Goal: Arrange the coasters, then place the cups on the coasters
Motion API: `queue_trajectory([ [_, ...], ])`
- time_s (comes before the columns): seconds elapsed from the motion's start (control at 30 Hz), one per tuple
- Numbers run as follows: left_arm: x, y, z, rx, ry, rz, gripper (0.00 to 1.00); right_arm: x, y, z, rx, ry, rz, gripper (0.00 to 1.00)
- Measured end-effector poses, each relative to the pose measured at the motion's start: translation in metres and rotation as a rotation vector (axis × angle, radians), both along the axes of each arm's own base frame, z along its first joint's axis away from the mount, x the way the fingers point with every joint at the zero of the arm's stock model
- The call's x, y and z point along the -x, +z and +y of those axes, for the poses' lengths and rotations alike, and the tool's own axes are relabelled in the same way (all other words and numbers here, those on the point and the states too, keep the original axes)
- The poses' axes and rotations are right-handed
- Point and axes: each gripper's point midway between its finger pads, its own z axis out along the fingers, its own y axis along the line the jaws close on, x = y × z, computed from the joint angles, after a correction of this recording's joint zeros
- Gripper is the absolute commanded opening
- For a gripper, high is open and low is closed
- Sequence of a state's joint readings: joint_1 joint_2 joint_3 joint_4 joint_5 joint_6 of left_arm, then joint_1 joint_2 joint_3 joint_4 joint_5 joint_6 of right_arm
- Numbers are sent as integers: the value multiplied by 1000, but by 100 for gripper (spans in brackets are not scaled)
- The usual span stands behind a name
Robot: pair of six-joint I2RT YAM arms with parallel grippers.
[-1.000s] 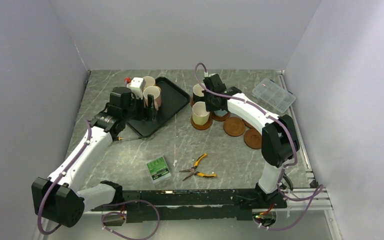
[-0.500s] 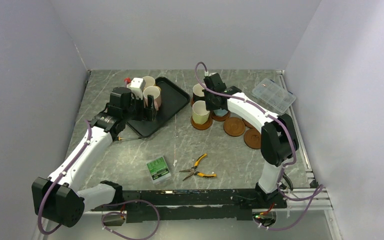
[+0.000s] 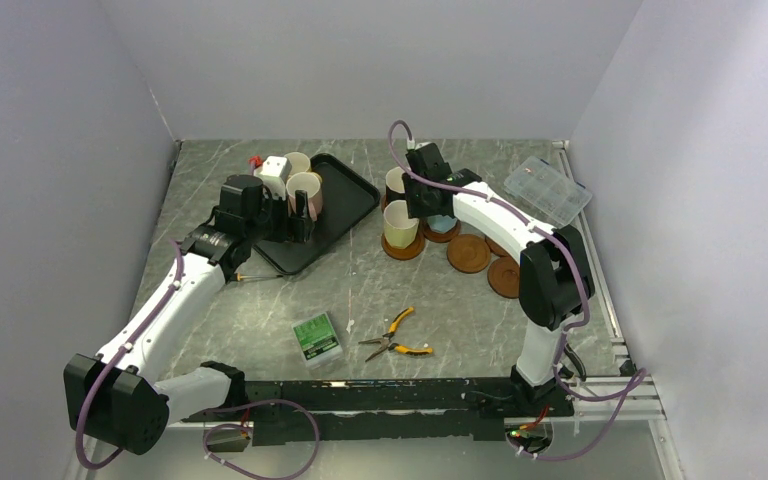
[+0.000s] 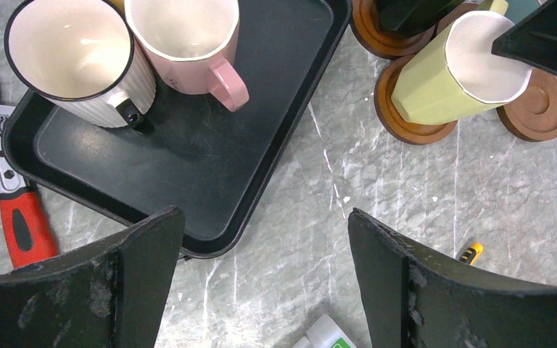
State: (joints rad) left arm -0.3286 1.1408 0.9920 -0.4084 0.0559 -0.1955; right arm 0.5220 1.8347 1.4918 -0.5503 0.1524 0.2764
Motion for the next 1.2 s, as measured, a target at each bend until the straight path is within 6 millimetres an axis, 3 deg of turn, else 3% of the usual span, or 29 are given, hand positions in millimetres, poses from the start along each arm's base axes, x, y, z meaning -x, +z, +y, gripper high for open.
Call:
queue_trajectory([
  [0.5, 0, 0, 0, 1, 2, 1, 89, 0, 10, 8, -37, 25, -1, 45],
  [0.63, 0, 0, -1, 9, 0, 4, 89, 6, 24, 8, -58, 35, -11, 48],
  [0.77, -3, -1, 1, 23, 22, 22, 89, 12, 52, 6, -96, 37, -53, 50],
  [1.0, -37, -1, 26, 93, 147, 82, 88, 23, 116, -7, -221, 33, -153, 52],
  [1.1, -64, 8, 31, 126, 178, 85, 87, 28, 133, -20, -252, 20, -186, 52],
  [1.2, -93, 16, 34, 148, 198, 75, 82, 34, 136, -38, -264, -8, -196, 53],
])
